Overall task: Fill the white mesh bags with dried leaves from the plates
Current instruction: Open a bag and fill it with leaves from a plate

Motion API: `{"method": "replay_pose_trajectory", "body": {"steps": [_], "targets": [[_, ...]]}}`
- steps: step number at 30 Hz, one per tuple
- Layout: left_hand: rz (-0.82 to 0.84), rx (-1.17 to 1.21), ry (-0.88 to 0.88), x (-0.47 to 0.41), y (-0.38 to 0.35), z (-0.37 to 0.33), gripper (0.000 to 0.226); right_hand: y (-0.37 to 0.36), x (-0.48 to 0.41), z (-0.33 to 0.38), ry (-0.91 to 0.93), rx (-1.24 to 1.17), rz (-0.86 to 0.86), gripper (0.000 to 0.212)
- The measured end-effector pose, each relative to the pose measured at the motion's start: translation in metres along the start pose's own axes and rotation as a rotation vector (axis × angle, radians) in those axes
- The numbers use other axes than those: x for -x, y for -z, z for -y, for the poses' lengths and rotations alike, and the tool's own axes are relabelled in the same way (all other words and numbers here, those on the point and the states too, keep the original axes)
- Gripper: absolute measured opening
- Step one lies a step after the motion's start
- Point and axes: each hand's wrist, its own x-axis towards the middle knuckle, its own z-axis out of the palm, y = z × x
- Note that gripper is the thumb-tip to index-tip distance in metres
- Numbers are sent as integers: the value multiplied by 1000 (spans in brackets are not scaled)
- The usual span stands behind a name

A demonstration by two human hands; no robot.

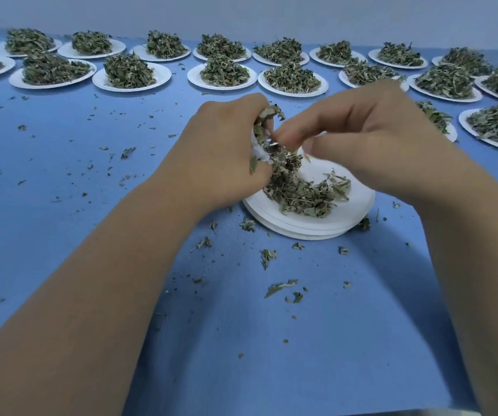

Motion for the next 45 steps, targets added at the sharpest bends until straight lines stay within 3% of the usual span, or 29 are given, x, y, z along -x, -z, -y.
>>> {"method": "replay_pose_trajectory", "body": {"steps": [3,9,17,23,28,31,36,41,45], "targets": [[12,7,-21,0,0,0,22,-2,-3,-4,76,-6,-182,19],[4,-8,-47,1,-2,-1,23,-23,-5,-5,204,72,-196,12],[8,56,-11,1,-2,0,28,-24,-2,-1,144,111,22,18],[-23,84,-48,3,-4,-3,41,-16,-3,-3,54,2,122,12],[-38,189,-53,3,1,-8,70,-14,-5,-5,54,-148,-35,5],[-46,191,-72,4,2,-11,71,-8,-9,-8,-50,-336,-56,16],[-67,255,-107,5,0,-21,64,-13,-11,-11,-187,-434,155,42],[-118,298,-151,4,1,-32,61,-14,-10,-8,-181,-700,283,38],[-102,298,-193,7,3,-39,60,-17,-11,-8,-157,-695,246,23]]}}
